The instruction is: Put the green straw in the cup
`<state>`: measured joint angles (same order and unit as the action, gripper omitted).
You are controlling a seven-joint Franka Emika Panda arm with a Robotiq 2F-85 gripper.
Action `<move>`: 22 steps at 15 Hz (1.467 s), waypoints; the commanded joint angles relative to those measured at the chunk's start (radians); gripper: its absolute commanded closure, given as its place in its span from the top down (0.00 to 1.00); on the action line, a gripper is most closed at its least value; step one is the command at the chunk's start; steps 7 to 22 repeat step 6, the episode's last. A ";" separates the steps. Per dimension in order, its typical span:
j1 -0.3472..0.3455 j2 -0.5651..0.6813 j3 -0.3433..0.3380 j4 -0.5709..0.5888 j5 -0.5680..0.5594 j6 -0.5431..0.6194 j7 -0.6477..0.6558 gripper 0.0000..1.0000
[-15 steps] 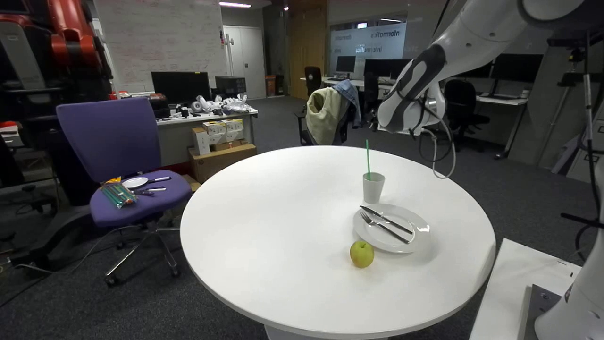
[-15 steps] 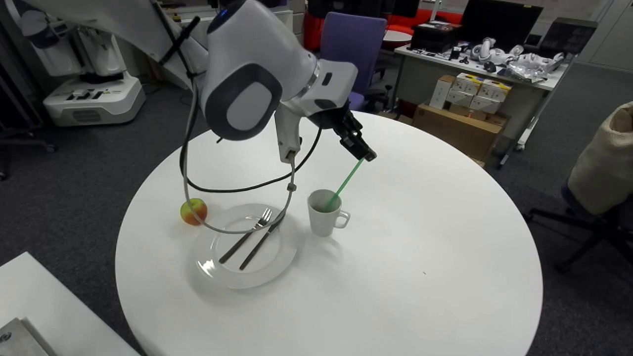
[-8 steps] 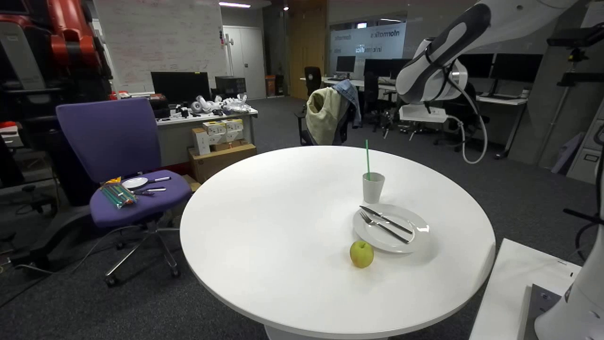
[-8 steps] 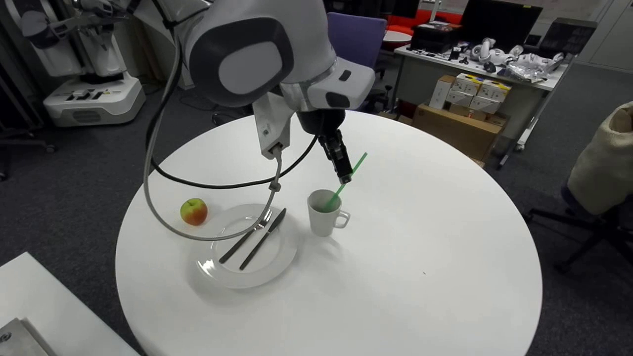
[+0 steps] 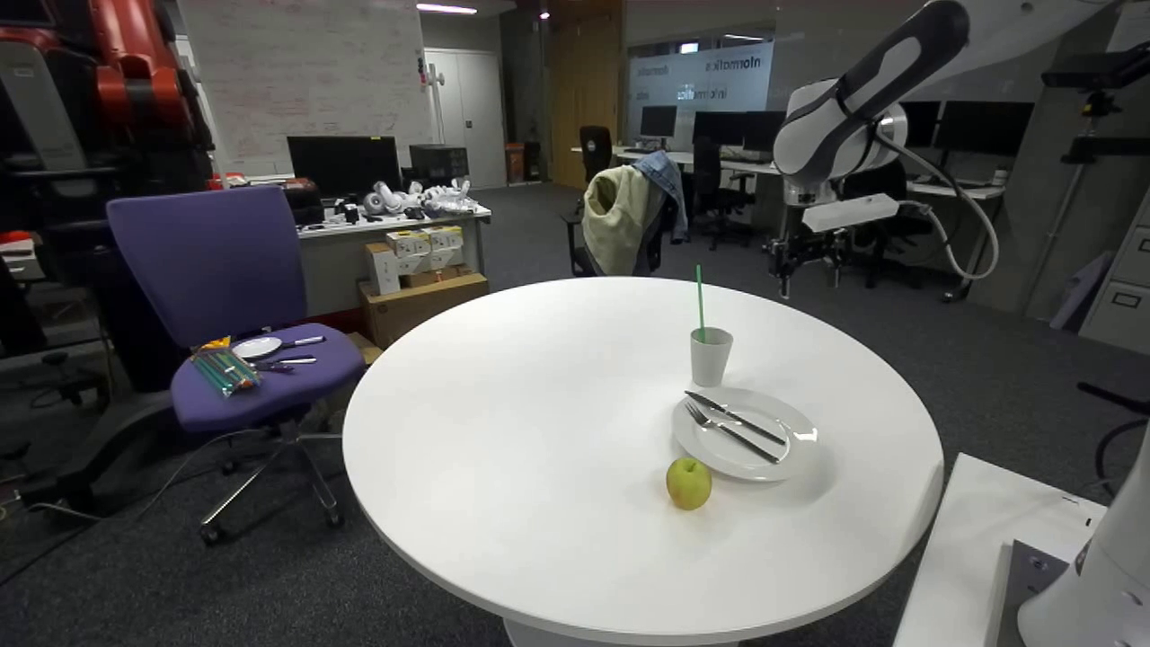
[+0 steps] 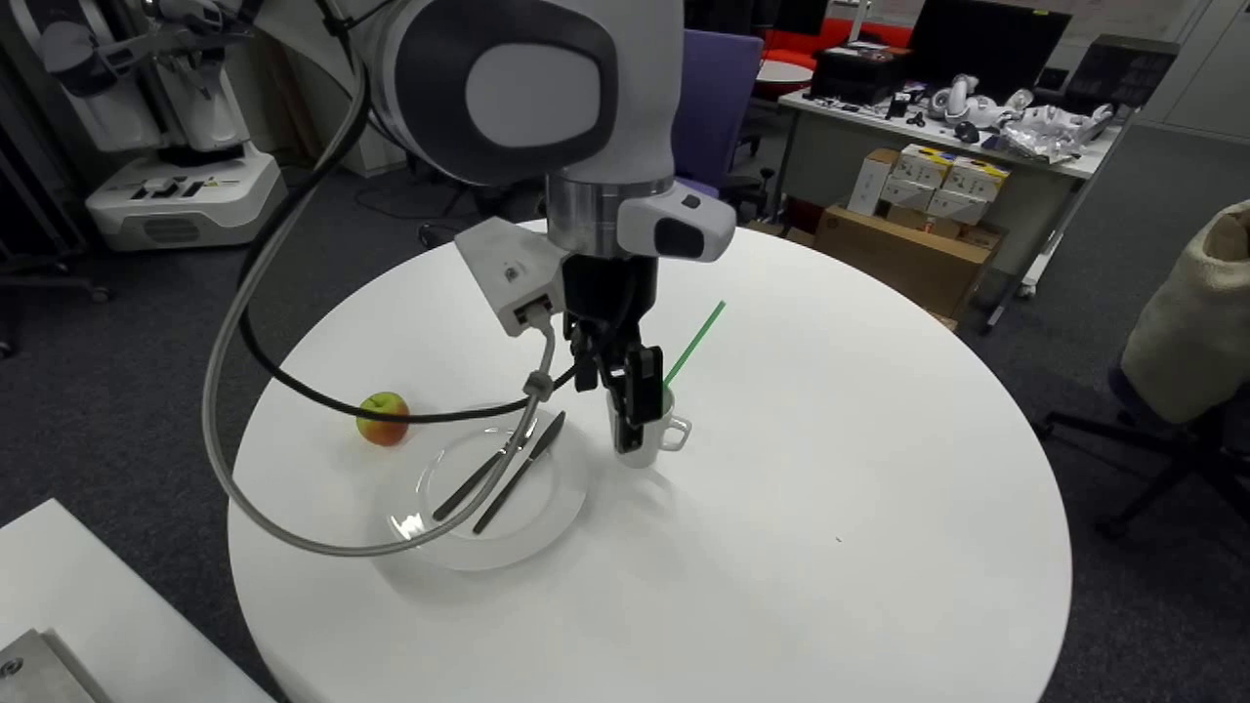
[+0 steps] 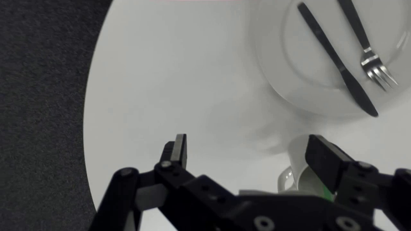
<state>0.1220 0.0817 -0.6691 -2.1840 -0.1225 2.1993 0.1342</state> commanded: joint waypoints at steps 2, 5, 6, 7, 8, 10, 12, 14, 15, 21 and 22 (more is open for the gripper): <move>-0.187 -0.034 0.178 -0.004 -0.191 -0.083 -0.123 1.00; -0.262 -0.004 0.256 0.000 -0.220 -0.051 -0.111 1.00; -0.275 -0.004 0.270 -0.001 -0.245 -0.051 -0.123 1.00; -0.275 -0.004 0.270 -0.001 -0.245 -0.051 -0.123 1.00; -0.275 -0.004 0.270 -0.001 -0.245 -0.051 -0.123 1.00; -0.275 -0.004 0.270 -0.001 -0.245 -0.051 -0.123 1.00; -0.275 -0.004 0.270 -0.001 -0.245 -0.051 -0.123 1.00; -0.275 -0.004 0.270 -0.001 -0.245 -0.051 -0.123 1.00; -0.275 -0.004 0.270 -0.001 -0.245 -0.051 -0.123 1.00; -0.275 -0.004 0.270 -0.001 -0.245 -0.051 -0.123 1.00; -0.275 -0.004 0.270 -0.001 -0.245 -0.051 -0.123 1.00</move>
